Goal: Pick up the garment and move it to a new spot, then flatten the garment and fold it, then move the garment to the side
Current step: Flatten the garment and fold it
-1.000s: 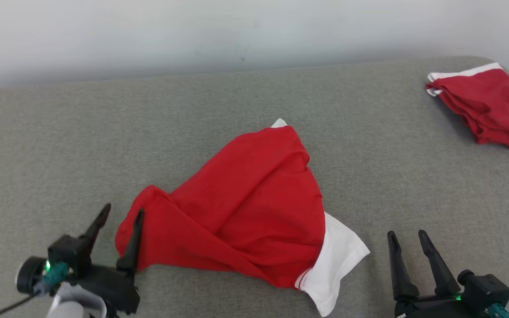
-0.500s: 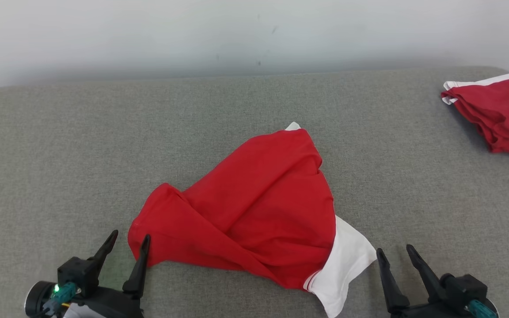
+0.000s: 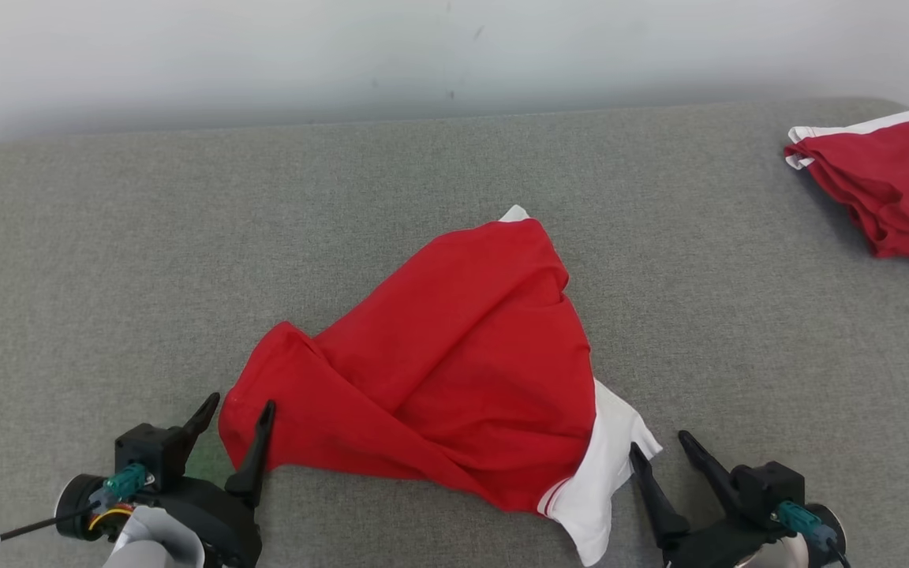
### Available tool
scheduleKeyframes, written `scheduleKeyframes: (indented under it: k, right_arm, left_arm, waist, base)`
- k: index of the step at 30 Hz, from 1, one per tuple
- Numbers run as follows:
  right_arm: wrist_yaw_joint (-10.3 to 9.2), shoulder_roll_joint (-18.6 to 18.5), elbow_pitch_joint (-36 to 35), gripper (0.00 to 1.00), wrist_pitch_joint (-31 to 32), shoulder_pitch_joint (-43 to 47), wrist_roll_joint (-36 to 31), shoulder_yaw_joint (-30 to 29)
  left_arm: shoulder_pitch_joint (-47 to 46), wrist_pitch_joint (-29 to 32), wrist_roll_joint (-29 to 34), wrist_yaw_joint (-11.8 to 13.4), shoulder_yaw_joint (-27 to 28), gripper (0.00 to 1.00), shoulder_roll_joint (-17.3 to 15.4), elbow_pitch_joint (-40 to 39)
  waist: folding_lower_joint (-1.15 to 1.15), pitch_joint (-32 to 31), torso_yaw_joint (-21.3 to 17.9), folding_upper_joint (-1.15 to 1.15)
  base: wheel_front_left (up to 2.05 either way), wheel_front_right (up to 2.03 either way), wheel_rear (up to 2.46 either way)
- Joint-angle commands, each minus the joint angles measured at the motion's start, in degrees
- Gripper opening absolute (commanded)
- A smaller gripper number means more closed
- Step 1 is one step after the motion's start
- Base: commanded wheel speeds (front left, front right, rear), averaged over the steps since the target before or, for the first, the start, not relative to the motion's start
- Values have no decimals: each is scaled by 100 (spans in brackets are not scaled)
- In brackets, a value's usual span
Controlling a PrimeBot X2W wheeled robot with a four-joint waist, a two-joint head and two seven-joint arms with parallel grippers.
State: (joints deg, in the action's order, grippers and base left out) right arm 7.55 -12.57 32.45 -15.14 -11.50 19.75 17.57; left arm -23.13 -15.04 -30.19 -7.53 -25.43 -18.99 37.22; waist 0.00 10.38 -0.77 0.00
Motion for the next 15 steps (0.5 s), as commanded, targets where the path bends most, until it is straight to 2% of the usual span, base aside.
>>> scheduleKeyframes:
  k: [1, 2, 3, 4, 5, 6, 11, 15]
  right_arm:
    - [-16, 12, 85, 96, -4, -65, 52, 47]
    - [-16, 11, 175, 50, -2, -110, 80, 93]
    - [-16, 8, 247, 36, 1, -145, 101, 140]
    - [-16, 8, 301, 3, 2, -186, 129, 180]
    - [-16, 7, 356, 0, 3, -213, 146, 219]
    - [-16, 10, 410, 0, 3, -241, 161, 249]
    - [-16, -18, 489, 0, 10, -399, 250, 290]
    - [-16, -86, 137, 0, -5, -248, 272, -15]
  left_arm:
    - [-83, -10, -52, 11, -41, 100, -34, 46]
    - [-125, -10, -103, 11, -78, 100, -42, 78]
    - [-154, -10, -173, 11, -112, 98, -36, 115]
    - [-175, -10, -210, 11, -152, 46, -42, 142]
    - [-207, -10, -245, 11, -193, 19, -49, 162]
    - [-233, -10, -313, 11, -243, 0, -42, 203]
    - [-407, -10, -595, 11, -536, 0, -80, 426]
    - [-293, -10, -501, 11, -355, 0, -143, 113]
  waist:
    - [0, 8, 8, 0]
    - [0, 13, 15, 0]
    - [0, 15, 24, 0]
    - [0, 15, 29, 0]
    - [0, 21, 36, 0]
    - [0, 29, 41, 0]
    - [0, 51, 60, 0]
    - [0, -48, 80, 0]
  base:
    - [0, 0, 0]
    - [0, 0, 0]
    - [0, 0, 0]
    - [0, 0, 0]
    - [0, 0, 0]
    - [0, 0, 0]
    - [0, 0, 0]
    - [0, 0, 0]
